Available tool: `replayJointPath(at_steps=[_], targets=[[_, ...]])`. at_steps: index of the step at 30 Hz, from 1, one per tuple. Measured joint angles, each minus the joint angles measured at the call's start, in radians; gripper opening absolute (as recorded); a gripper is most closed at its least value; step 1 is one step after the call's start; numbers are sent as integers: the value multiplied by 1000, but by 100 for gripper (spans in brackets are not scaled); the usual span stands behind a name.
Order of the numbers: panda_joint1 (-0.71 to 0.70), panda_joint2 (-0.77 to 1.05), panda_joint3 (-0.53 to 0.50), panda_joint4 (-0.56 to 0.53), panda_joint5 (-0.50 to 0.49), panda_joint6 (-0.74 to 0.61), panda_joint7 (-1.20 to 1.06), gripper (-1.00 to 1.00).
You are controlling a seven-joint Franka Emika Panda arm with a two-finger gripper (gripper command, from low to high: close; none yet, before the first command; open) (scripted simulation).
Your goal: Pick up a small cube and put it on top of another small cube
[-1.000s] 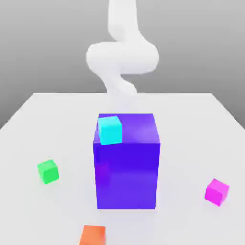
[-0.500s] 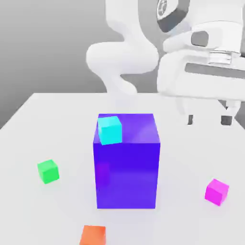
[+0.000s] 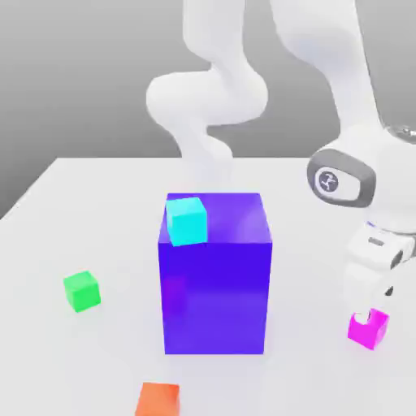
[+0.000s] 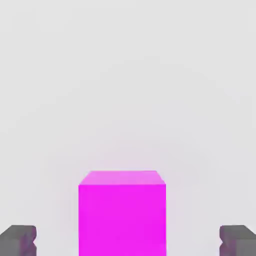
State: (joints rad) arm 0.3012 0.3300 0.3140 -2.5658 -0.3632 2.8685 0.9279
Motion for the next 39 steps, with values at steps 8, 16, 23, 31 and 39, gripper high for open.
replayJointPath(at_steps=[8,16,23,31,39], targets=[[67,72,-80,17,-62,54,48,-100],[-53,-114,84,-29,126,-80,-102,-100],[-241,-202,-57,-18,194,-143,-169,-100],[-625,-321,-249,-52,246,-199,-85,-100],[-844,-445,-327,-197,285,-200,251,-100]])
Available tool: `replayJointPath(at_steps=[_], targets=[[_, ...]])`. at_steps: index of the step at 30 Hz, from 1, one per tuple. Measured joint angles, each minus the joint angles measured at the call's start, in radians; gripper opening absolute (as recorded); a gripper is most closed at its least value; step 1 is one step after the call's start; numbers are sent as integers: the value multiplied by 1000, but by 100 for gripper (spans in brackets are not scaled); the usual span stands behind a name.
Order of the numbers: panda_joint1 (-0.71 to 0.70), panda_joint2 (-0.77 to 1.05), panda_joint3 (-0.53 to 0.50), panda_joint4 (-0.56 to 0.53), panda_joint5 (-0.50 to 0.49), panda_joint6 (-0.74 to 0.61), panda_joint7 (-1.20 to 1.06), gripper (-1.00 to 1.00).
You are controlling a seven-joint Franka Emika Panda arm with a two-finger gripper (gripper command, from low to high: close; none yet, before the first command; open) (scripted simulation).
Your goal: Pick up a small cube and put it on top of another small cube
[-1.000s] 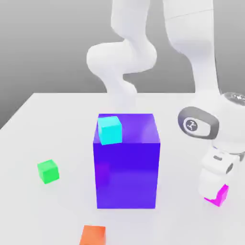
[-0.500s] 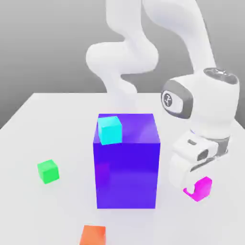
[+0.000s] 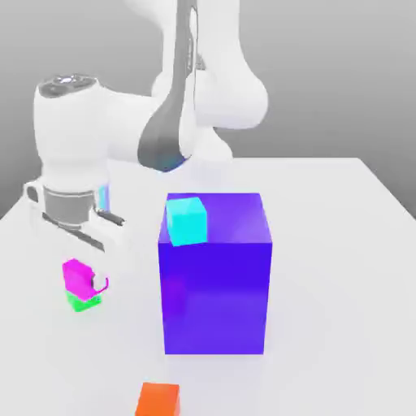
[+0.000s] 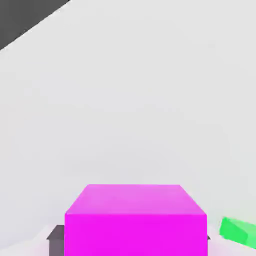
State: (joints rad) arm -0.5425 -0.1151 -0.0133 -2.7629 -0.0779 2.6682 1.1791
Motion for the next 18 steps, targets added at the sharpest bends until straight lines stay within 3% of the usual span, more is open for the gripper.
replayJointPath(at_steps=[7,14,15,18], targets=[[-146,-91,-77,-125,45,14,259,-100],[-143,115,-80,-129,85,225,256,-100],[-144,147,-76,-127,93,256,251,100],[-144,147,-76,-127,93,256,251,100]])
